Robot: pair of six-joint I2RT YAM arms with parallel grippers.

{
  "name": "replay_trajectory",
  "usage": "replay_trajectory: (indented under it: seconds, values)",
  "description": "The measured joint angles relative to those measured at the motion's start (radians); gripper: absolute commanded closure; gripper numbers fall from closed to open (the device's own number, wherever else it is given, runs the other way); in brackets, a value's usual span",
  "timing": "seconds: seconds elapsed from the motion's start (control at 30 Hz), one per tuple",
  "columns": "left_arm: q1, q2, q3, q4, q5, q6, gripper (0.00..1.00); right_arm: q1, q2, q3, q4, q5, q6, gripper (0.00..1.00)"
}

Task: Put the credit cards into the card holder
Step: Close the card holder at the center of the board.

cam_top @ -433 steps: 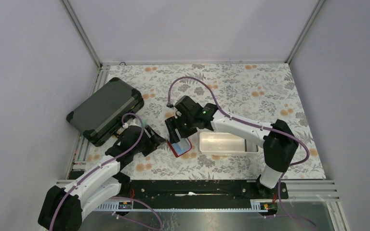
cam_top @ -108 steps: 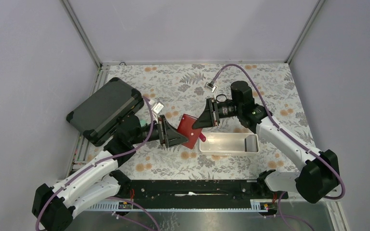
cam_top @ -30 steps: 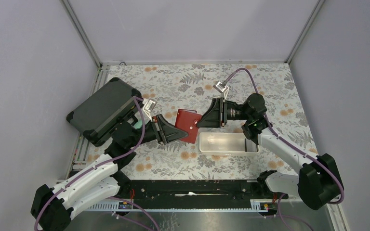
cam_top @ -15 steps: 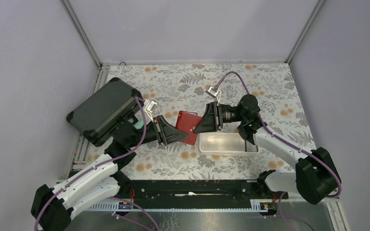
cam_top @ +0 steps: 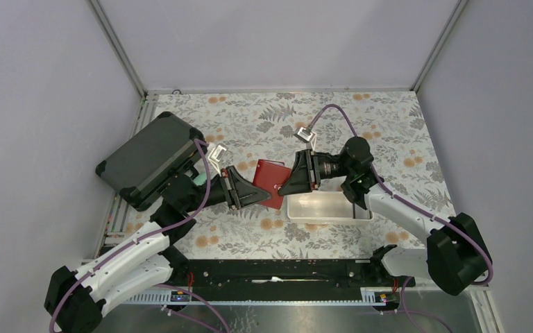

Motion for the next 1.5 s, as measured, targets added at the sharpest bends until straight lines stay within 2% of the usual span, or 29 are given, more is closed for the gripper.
replay_trajectory:
  seconds: [0.33,0.6,0.7,0.83,0.9,1.07,1.23,1.3,1.43,1.5]
  values:
    - [0.000,0.001,0.001,0.000,0.002,0.007,1.00,0.006,-0.005,0.000,0.026,0.029,0.008,0.57]
    - [0.000,0.012,0.003,0.010,0.013,0.007,1.00,0.035,0.011,0.007,0.040,0.029,0.008,0.62]
    - [0.000,0.012,0.003,0.014,0.013,0.007,1.00,0.035,0.012,0.007,0.046,0.034,0.008,0.57]
    - [0.000,0.011,-0.002,0.024,-0.012,0.007,1.00,0.038,0.011,0.007,0.049,0.066,0.013,0.39]
    - [0.000,0.010,-0.016,0.047,-0.037,0.001,1.00,0.039,0.007,0.007,0.045,0.095,0.011,0.33]
    - [0.000,-0.011,-0.049,0.067,-0.109,-0.021,1.00,0.039,-0.030,0.007,0.025,0.165,-0.006,0.31]
    - [0.004,-0.042,-0.051,0.057,-0.149,-0.022,1.00,0.038,-0.084,0.007,-0.047,0.232,-0.047,0.40]
    - [0.004,-0.045,-0.051,0.058,-0.153,-0.023,0.97,0.038,-0.098,0.007,-0.076,0.251,-0.064,0.41]
    - [0.004,-0.045,-0.051,0.044,-0.165,-0.023,0.96,0.038,-0.100,0.007,-0.111,0.273,-0.077,0.40]
    - [0.004,-0.047,-0.052,0.035,-0.175,-0.023,0.96,0.038,-0.100,0.007,-0.119,0.282,-0.080,0.36]
